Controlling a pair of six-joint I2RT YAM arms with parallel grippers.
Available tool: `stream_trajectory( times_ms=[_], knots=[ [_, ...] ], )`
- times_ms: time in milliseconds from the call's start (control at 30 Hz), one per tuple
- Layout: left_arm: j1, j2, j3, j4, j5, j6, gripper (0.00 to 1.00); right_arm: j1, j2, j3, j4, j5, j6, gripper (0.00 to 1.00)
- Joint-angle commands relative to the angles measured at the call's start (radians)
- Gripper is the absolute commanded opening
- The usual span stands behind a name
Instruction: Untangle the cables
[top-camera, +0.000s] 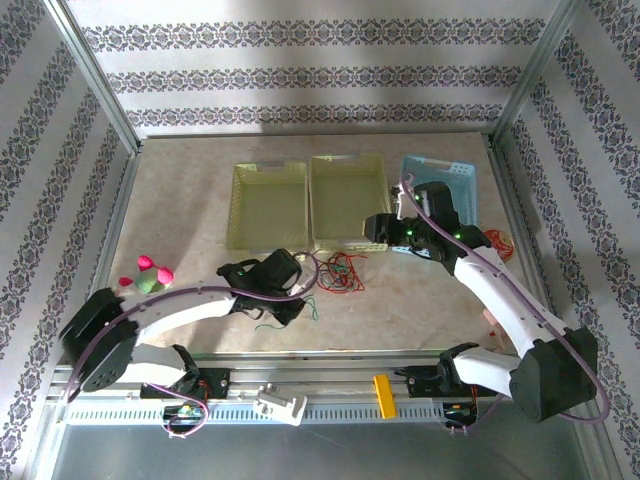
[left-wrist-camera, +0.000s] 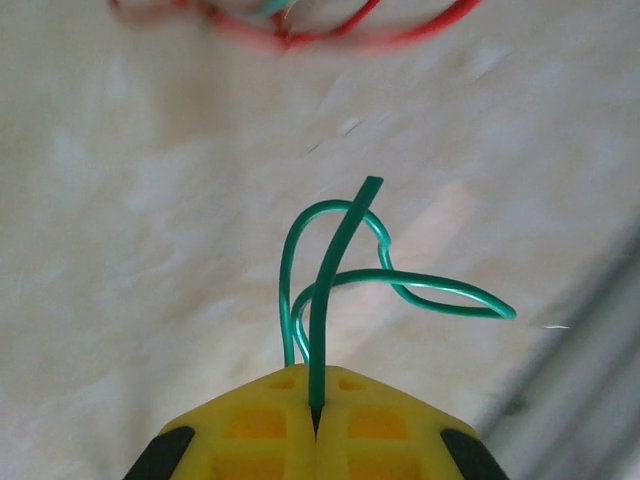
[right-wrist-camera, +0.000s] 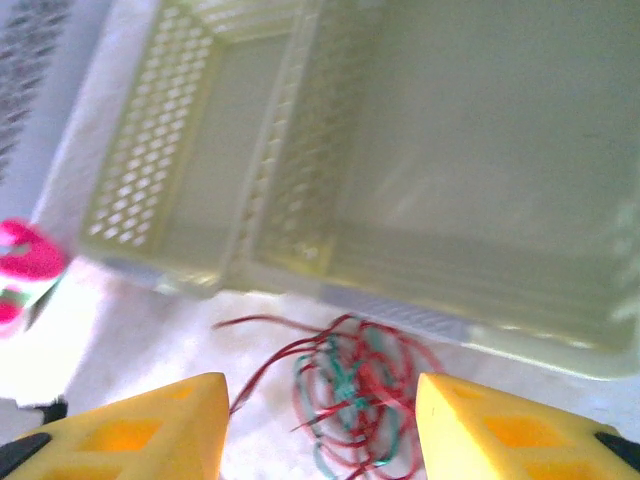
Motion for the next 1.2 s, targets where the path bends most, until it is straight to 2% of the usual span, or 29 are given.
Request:
stream_trajectory(
  times_ms=[0,67,133,267,433,633,900,1167],
  knots=[
    [0.085,-0.148,0.096,-0.062,0.172,0.048,0.0,0.053,0.004,0.045,0.027,-0.22,-0.032,0.54],
    [0.167,-0.193,0.126,-0.056,0.244,0.026,0.0,0.092,0.023,0.072,0.056,-0.267,-0.019,0.54],
    [0.241,-0.217,0.15,-0.015,0.247,-0.016,0.0,0.125,0.046,0.101,0.095,-0.319,0.007,0.55],
    [0.296,-0.222,0.158,0.141,0.097,-0.13,0.0,0.177,0.093,0.164,0.159,-0.348,0.059,0.56],
    [0.302,-0.159,0.181,0.331,0.023,-0.24,0.0,0.201,0.143,0.193,0.253,-0.334,0.134,0.57],
    [0.303,-0.128,0.152,0.506,0.045,-0.331,0.0,0.212,0.202,0.227,0.262,-0.246,0.142,0.54],
    [0.303,-0.132,0.12,0.536,0.051,-0.354,0.0,0.213,0.252,0.245,0.31,-0.169,0.173,0.49],
    [0.303,-0.157,0.085,0.525,0.059,-0.36,0.0,0.204,0.268,0.255,0.416,-0.141,0.249,0.5]
  ],
)
